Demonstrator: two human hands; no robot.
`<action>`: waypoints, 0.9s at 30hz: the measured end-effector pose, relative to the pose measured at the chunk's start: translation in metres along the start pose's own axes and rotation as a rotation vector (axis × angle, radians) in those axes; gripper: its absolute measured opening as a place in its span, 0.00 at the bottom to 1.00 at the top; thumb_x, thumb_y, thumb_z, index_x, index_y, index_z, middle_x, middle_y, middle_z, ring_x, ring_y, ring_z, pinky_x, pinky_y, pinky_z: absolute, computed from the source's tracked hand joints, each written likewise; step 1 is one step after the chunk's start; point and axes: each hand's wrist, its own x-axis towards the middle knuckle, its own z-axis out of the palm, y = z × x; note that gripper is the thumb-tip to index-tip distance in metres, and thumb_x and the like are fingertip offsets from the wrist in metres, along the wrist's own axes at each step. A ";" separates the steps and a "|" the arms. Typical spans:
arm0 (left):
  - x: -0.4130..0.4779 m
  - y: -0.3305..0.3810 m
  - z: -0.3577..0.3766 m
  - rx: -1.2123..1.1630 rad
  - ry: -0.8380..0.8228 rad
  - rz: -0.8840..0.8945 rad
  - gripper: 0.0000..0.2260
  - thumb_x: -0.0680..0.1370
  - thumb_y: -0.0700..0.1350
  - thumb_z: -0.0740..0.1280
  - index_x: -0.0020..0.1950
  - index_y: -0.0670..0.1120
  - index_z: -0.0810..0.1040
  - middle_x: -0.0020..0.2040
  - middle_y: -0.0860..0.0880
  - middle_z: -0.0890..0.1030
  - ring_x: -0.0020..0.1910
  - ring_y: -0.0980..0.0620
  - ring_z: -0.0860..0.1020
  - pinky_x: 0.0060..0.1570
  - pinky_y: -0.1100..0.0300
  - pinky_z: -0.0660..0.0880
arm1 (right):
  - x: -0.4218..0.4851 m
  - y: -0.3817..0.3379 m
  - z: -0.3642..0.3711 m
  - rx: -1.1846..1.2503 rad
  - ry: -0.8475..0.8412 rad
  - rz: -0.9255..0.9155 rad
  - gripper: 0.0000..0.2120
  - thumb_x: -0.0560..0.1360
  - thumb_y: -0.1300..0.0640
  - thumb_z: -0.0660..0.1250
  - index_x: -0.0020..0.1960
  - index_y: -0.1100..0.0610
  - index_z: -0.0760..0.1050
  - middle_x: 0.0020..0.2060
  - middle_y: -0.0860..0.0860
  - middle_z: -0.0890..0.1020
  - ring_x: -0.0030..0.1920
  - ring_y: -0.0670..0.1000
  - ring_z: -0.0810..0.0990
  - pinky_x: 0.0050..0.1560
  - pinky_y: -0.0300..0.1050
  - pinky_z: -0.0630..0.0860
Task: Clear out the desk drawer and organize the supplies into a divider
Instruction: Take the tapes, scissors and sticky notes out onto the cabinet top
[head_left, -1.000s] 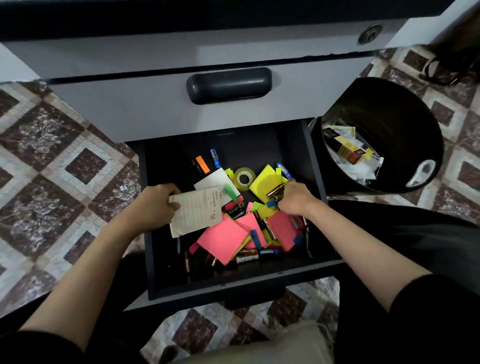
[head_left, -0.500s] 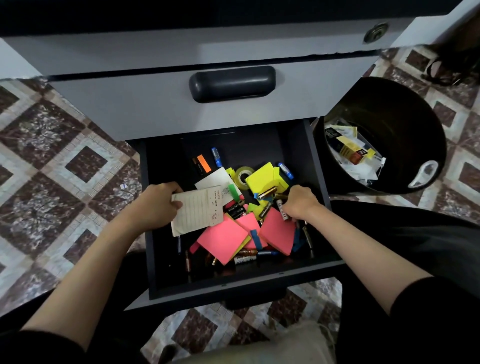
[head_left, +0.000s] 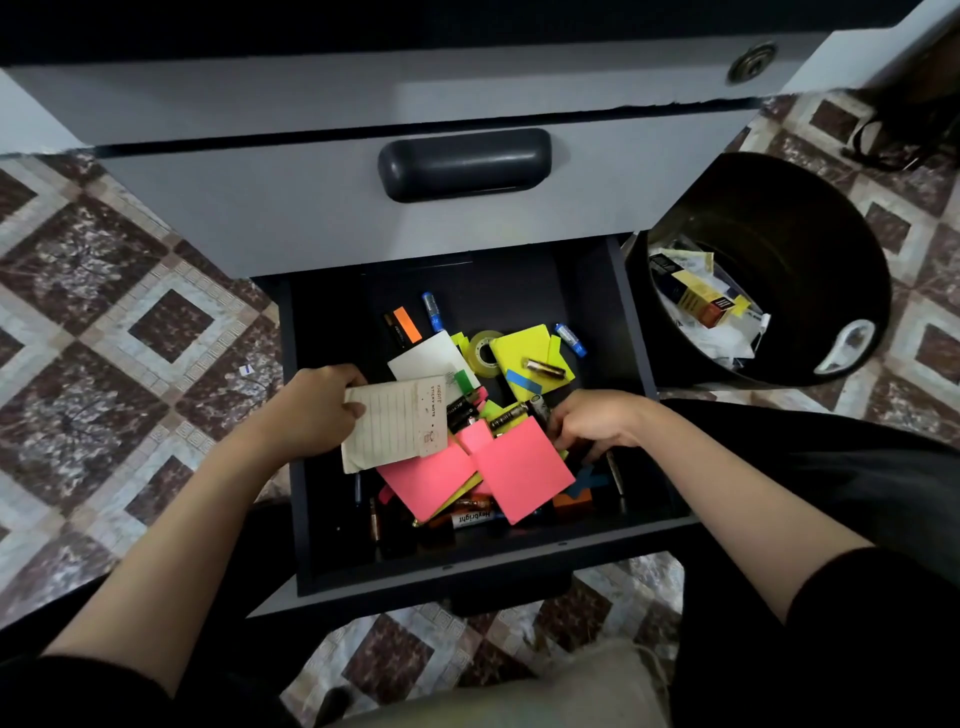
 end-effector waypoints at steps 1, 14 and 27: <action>0.000 0.000 0.000 -0.002 0.001 0.000 0.10 0.79 0.38 0.61 0.60 0.40 0.74 0.55 0.40 0.77 0.52 0.43 0.76 0.46 0.57 0.72 | -0.001 0.000 0.000 0.065 -0.034 -0.005 0.06 0.76 0.72 0.60 0.48 0.65 0.74 0.51 0.57 0.73 0.56 0.59 0.73 0.38 0.47 0.78; -0.001 0.000 -0.001 0.015 0.017 0.030 0.10 0.79 0.38 0.61 0.59 0.40 0.74 0.55 0.40 0.77 0.47 0.45 0.75 0.45 0.57 0.71 | -0.006 -0.005 0.011 0.136 0.194 -0.081 0.06 0.69 0.77 0.66 0.43 0.68 0.75 0.34 0.58 0.75 0.30 0.53 0.79 0.32 0.41 0.81; -0.009 0.022 -0.001 -0.051 0.120 0.077 0.06 0.79 0.39 0.59 0.53 0.39 0.71 0.36 0.43 0.79 0.36 0.44 0.80 0.33 0.59 0.73 | -0.056 -0.014 -0.013 -0.104 0.475 -0.266 0.13 0.71 0.73 0.63 0.56 0.67 0.74 0.50 0.58 0.74 0.41 0.55 0.80 0.29 0.37 0.77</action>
